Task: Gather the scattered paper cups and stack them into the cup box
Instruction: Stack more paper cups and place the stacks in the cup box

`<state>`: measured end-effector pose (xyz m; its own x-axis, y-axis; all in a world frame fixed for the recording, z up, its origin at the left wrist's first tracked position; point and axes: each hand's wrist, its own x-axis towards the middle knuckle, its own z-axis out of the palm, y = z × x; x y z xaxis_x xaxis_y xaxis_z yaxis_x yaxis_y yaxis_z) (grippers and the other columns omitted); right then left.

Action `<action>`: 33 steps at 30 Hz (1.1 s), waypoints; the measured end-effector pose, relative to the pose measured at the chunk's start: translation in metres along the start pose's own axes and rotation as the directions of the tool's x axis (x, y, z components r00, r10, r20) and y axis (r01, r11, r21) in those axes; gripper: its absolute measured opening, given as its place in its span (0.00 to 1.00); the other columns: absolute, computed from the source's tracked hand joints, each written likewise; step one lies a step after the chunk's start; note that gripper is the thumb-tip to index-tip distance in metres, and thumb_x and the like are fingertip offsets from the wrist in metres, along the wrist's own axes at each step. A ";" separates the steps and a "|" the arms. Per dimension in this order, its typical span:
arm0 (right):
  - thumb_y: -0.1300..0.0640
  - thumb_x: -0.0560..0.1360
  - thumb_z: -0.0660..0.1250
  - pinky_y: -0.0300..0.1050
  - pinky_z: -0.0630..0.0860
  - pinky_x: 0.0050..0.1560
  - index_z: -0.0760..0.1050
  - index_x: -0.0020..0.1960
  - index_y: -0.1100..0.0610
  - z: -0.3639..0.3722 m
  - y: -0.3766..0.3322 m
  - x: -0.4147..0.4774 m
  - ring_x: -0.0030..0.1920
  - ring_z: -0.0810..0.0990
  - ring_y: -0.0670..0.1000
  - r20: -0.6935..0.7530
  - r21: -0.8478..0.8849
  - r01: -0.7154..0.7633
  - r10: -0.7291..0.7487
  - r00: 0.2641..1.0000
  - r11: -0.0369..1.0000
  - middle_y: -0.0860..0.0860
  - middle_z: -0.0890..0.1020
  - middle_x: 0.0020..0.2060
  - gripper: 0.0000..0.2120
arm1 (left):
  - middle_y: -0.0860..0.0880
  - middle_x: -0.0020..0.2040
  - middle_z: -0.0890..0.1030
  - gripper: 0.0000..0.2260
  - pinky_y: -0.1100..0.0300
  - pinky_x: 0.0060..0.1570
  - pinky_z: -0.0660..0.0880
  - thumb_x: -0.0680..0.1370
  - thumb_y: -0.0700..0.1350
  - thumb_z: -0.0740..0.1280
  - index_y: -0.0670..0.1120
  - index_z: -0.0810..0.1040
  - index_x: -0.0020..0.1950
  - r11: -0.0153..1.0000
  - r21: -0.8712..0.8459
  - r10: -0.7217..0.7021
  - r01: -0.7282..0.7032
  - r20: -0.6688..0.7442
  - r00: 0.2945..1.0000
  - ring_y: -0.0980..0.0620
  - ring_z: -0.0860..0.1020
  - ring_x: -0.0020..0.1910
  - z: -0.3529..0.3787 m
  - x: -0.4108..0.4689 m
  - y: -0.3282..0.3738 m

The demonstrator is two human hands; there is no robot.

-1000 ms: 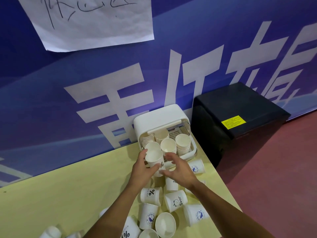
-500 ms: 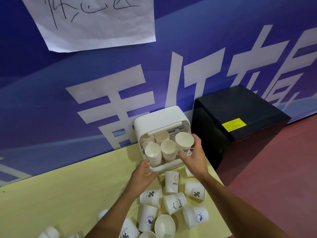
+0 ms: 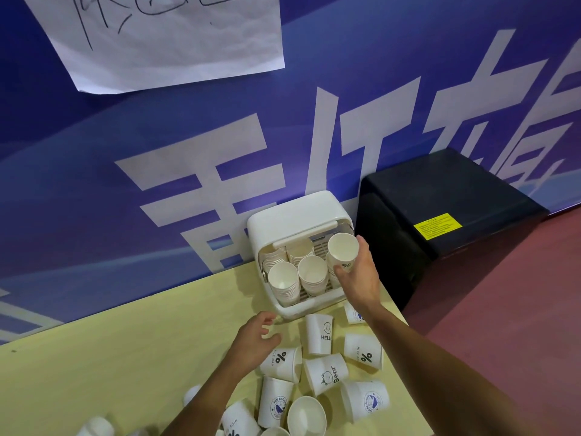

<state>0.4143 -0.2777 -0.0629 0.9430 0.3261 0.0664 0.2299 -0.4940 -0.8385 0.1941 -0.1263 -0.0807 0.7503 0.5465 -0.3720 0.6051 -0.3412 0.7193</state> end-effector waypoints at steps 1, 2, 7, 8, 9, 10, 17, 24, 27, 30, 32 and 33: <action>0.58 0.72 0.76 0.53 0.76 0.63 0.57 0.77 0.48 0.002 0.002 0.000 0.69 0.73 0.54 0.003 -0.018 -0.006 0.006 1.000 1.000 0.49 0.72 0.70 0.41 | 0.54 0.58 0.76 0.16 0.64 0.51 0.73 0.75 0.46 0.71 0.54 0.73 0.61 1.000 0.001 0.002 -0.002 0.002 1.000 0.55 0.76 0.55 0.000 0.000 0.000; 0.57 0.72 0.76 0.55 0.76 0.64 0.56 0.77 0.48 0.004 0.005 0.001 0.69 0.73 0.54 0.009 -0.033 -0.015 0.015 1.000 0.999 0.49 0.72 0.71 0.42 | 0.54 0.58 0.76 0.16 0.64 0.51 0.73 0.75 0.46 0.71 0.54 0.73 0.61 1.000 0.001 0.003 -0.003 0.004 1.000 0.55 0.76 0.55 0.000 0.001 -0.001; 0.50 0.69 0.78 0.59 0.75 0.65 0.55 0.77 0.47 0.013 0.021 0.003 0.70 0.72 0.56 0.067 -0.100 -0.047 0.054 0.996 0.994 0.52 0.71 0.72 0.45 | 0.54 0.58 0.76 0.16 0.64 0.51 0.73 0.75 0.46 0.71 0.54 0.73 0.61 1.000 -0.009 -0.003 0.003 0.010 1.000 0.54 0.76 0.55 0.003 0.004 -0.004; 0.49 0.69 0.78 0.59 0.75 0.64 0.55 0.77 0.46 0.014 0.024 0.004 0.70 0.72 0.56 0.080 -0.101 -0.050 0.059 0.995 0.994 0.52 0.71 0.71 0.45 | 0.54 0.58 0.76 0.16 0.64 0.51 0.73 0.75 0.46 0.71 0.53 0.73 0.62 1.000 -0.008 -0.006 0.006 0.009 1.000 0.54 0.76 0.55 0.004 0.005 -0.005; 0.47 0.68 0.78 0.59 0.76 0.64 0.55 0.77 0.45 0.016 0.026 0.005 0.69 0.73 0.56 0.093 -0.098 -0.052 0.061 0.994 0.994 0.51 0.72 0.71 0.46 | 0.54 0.58 0.76 0.17 0.64 0.51 0.73 0.75 0.46 0.71 0.53 0.74 0.62 1.000 -0.004 -0.006 0.006 0.007 1.000 0.55 0.76 0.55 0.005 0.005 -0.006; 0.46 0.67 0.77 0.60 0.76 0.64 0.54 0.78 0.44 0.018 0.028 0.006 0.69 0.73 0.55 0.102 -0.096 -0.053 0.062 0.993 0.994 0.50 0.72 0.70 0.47 | 0.54 0.58 0.76 0.17 0.63 0.51 0.74 0.75 0.46 0.71 0.52 0.74 0.62 1.000 -0.001 -0.006 0.006 0.004 1.000 0.55 0.76 0.55 0.006 0.005 -0.006; 0.52 0.71 0.77 0.60 0.75 0.65 0.53 0.78 0.46 0.029 0.033 0.018 0.69 0.72 0.59 0.179 -0.202 -0.033 0.070 0.981 0.979 0.54 0.70 0.72 0.45 | 0.55 0.57 0.77 0.16 0.57 0.53 0.78 0.75 0.45 0.71 0.53 0.75 0.62 0.999 -0.042 -0.021 0.021 0.001 1.000 0.56 0.77 0.54 0.015 0.005 -0.016; 0.48 0.70 0.77 0.59 0.78 0.61 0.56 0.74 0.42 0.035 0.037 0.030 0.66 0.75 0.56 0.174 -0.177 -0.018 0.049 0.983 0.984 0.50 0.73 0.69 0.41 | 0.56 0.56 0.77 0.15 0.60 0.55 0.76 0.75 0.45 0.71 0.53 0.75 0.60 0.998 -0.040 -0.048 0.048 0.007 0.999 0.56 0.78 0.54 0.015 0.010 -0.030; 0.46 0.70 0.76 0.57 0.78 0.61 0.56 0.73 0.39 0.036 0.031 0.038 0.66 0.75 0.53 0.157 -0.122 -0.005 0.024 0.987 0.992 0.46 0.73 0.69 0.40 | 0.56 0.56 0.77 0.15 0.64 0.53 0.75 0.74 0.46 0.71 0.54 0.75 0.60 0.998 -0.029 -0.050 0.051 0.016 0.999 0.57 0.77 0.54 0.015 0.013 -0.031; 0.43 0.71 0.74 0.56 0.79 0.57 0.59 0.71 0.38 0.038 0.024 0.049 0.64 0.77 0.51 0.149 -0.094 0.042 -0.028 0.989 0.995 0.43 0.72 0.70 0.35 | 0.56 0.56 0.78 0.15 0.68 0.50 0.73 0.74 0.45 0.72 0.55 0.75 0.58 0.998 -0.017 -0.055 0.055 0.008 0.998 0.57 0.78 0.53 0.012 0.015 -0.033; 0.41 0.71 0.73 0.56 0.79 0.57 0.60 0.71 0.40 0.041 0.022 0.056 0.64 0.77 0.52 0.152 -0.098 0.056 -0.041 0.988 0.994 0.44 0.71 0.70 0.34 | 0.55 0.56 0.78 0.14 0.69 0.50 0.72 0.74 0.45 0.72 0.56 0.74 0.57 0.998 -0.007 -0.066 0.066 0.009 0.998 0.57 0.78 0.53 0.010 0.015 -0.034; 0.41 0.72 0.73 0.55 0.79 0.58 0.60 0.72 0.41 0.043 0.022 0.058 0.64 0.77 0.53 0.164 -0.099 0.048 -0.032 0.986 0.994 0.46 0.71 0.71 0.34 | 0.55 0.56 0.78 0.14 0.69 0.50 0.72 0.74 0.45 0.72 0.56 0.74 0.57 0.997 -0.002 -0.071 0.071 0.006 0.997 0.57 0.77 0.53 0.008 0.015 -0.035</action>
<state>0.4640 -0.2353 -0.1010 0.8829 0.4696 0.0032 0.2981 -0.5550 -0.7766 0.1861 -0.1122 -0.1166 0.7071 0.5645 -0.4259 0.6564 -0.3001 0.6921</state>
